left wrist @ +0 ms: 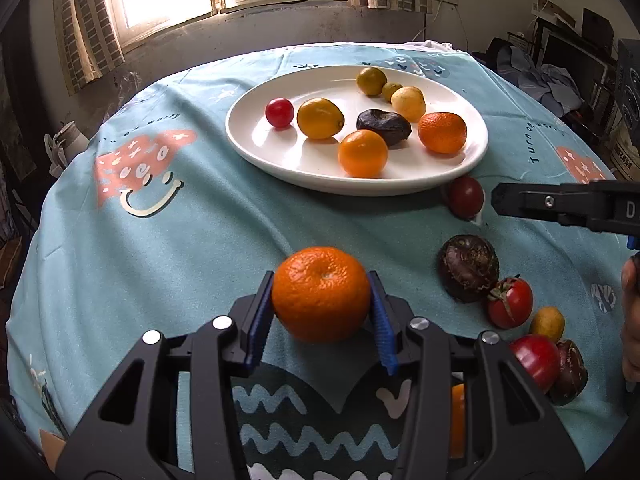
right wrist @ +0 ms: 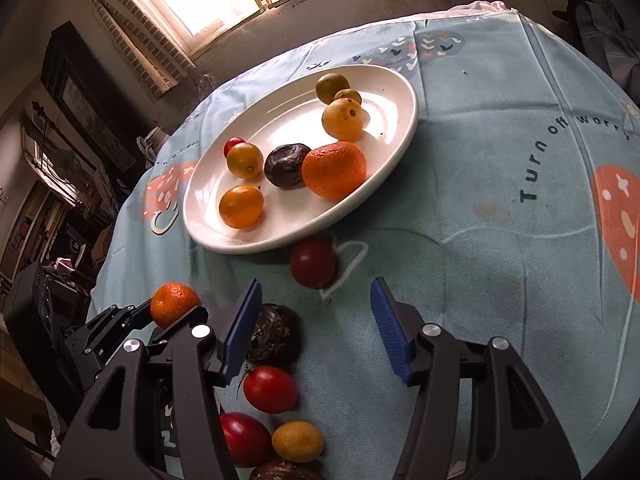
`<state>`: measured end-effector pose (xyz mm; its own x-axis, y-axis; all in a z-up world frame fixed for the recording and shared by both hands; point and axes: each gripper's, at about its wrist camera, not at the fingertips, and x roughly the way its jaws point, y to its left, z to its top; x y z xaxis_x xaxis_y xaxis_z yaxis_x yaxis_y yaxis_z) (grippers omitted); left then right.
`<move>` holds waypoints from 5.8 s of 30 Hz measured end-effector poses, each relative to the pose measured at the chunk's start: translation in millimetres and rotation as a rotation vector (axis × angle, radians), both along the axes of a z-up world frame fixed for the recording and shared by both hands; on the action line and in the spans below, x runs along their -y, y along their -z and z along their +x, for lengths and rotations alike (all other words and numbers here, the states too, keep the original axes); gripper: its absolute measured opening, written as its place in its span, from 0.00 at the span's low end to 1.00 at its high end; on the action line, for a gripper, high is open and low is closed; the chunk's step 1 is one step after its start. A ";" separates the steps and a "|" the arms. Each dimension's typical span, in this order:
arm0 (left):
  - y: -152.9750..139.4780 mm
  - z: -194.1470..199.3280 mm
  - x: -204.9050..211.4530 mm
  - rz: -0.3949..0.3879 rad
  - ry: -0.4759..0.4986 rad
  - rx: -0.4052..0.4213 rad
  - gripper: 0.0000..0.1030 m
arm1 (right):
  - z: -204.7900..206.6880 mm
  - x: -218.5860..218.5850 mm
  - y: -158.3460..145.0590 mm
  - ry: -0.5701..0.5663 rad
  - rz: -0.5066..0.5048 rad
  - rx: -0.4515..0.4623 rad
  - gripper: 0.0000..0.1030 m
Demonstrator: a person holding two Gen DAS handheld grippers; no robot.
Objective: Organize fruits
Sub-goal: 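Carry the mandarin to the plate with the left gripper while the right grasps a red tomato, then open both grippers over the plate to release the mandarin and tomato, then grasp an orange from the table with the left gripper, then carry the orange to the plate with the left gripper while the right grasps a dark purple fruit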
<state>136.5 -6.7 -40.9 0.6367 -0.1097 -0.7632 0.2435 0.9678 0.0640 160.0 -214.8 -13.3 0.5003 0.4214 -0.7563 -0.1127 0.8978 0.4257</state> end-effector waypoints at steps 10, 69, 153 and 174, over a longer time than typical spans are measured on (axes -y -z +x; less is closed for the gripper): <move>2.0 3.1 0.2 -0.005 0.002 -0.015 0.44 | 23.0 -20.7 9.8 -0.030 -0.077 0.001 0.35; -45.6 34.7 -39.1 -0.155 -0.196 0.102 0.87 | 4.0 1.1 -92.9 0.023 0.086 0.303 0.74; -8.3 -4.2 -41.0 -0.081 -0.082 0.022 0.39 | -51.5 15.9 -15.9 -0.015 0.039 0.096 0.80; -1.0 -0.7 -36.1 -0.062 -0.064 -0.021 0.39 | -29.9 -66.2 11.9 -0.168 -0.294 0.064 0.56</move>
